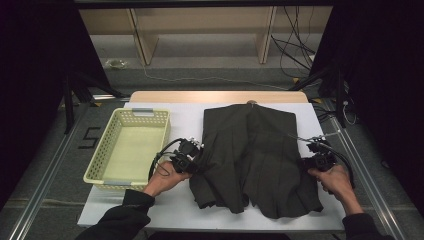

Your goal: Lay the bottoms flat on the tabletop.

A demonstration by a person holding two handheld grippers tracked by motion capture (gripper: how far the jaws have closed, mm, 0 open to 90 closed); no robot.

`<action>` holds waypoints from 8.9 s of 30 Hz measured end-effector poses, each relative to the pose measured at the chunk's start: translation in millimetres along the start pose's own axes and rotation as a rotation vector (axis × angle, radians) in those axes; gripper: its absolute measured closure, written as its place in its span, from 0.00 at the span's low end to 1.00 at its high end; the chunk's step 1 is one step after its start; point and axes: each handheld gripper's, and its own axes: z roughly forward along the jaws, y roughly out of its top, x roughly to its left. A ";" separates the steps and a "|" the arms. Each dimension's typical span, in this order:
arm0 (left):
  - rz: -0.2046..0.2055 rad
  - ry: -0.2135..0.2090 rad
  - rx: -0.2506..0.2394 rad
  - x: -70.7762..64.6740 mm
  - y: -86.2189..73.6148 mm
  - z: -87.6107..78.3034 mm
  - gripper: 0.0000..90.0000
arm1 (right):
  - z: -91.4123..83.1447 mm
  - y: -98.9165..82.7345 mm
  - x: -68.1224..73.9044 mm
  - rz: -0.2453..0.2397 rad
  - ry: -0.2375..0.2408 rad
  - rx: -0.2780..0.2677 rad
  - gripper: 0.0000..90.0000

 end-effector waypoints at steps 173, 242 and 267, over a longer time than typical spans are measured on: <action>-0.107 0.053 -0.157 -4.5 5.7 -32.8 0.23 | -31.5 0.0 0.9 0.010 0.013 -0.200 0.33; -0.231 -0.027 -0.171 38.8 32.2 15.2 0.94 | 16.1 48.9 -6.5 0.031 -0.001 -0.176 0.98; -0.253 0.028 -0.393 79.3 55.7 -80.1 0.98 | -43.0 84.8 3.5 0.031 0.020 -0.386 0.98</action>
